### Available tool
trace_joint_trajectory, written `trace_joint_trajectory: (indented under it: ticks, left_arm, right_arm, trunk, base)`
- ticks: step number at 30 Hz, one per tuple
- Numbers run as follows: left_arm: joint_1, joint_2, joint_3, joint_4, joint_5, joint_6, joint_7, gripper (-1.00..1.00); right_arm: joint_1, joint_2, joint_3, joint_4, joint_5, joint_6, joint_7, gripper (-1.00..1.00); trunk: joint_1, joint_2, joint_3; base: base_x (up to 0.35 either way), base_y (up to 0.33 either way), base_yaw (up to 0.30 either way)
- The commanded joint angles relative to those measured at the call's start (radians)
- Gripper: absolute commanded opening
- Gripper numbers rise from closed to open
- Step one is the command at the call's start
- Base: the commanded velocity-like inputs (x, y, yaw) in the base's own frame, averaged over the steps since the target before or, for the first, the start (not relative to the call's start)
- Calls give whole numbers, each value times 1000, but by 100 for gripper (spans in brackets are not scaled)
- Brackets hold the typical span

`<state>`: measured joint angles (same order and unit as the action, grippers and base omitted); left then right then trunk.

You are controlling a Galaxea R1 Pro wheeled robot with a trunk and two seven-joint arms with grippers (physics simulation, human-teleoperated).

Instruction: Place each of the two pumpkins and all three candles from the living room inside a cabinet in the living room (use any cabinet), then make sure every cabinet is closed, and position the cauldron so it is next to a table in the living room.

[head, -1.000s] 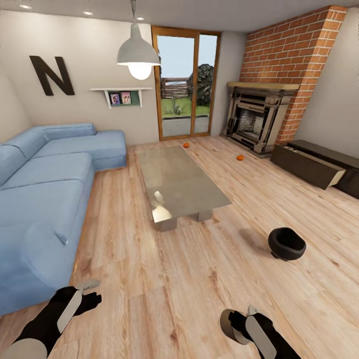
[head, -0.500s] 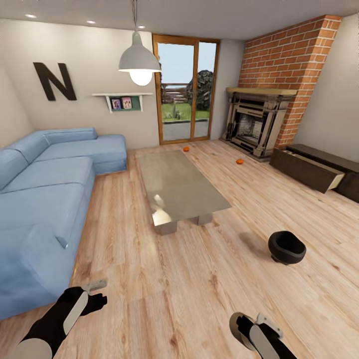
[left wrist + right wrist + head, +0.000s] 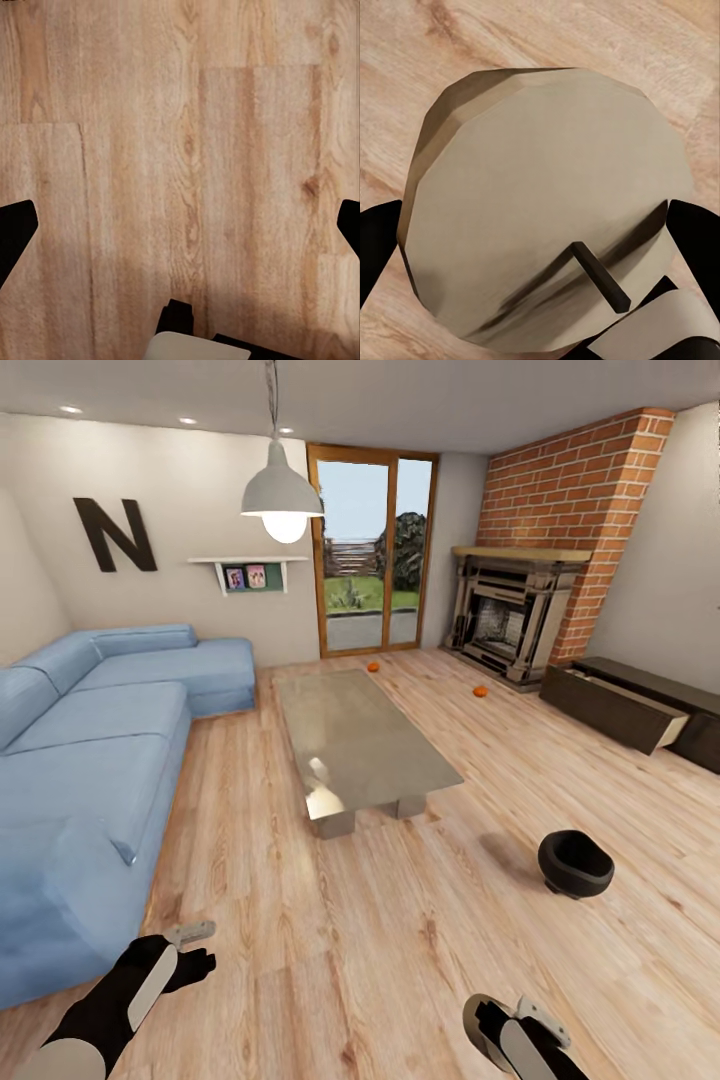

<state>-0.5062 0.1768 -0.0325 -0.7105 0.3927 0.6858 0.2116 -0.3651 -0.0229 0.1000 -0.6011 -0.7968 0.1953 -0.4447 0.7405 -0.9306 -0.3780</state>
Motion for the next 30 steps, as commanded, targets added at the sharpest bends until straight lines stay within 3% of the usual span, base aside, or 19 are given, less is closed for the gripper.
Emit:
trace_joint_trajectory:
  ticks: [1, 30]
  left_arm:
    - [0, 0, 0, 0, 0, 0, 0, 100]
    - [0, 0, 0, 0, 0, 0, 1, 100]
  right_arm:
    - [0, 1, 0, 1, 0, 0, 1, -100]
    - [0, 4, 1, 1, -1, -34, 1, -100]
  trunk:
    - [0, 0, 2]
    - [0, 0, 50]
  base:
    - [0, 0, 0]
    - [0, 0, 0]
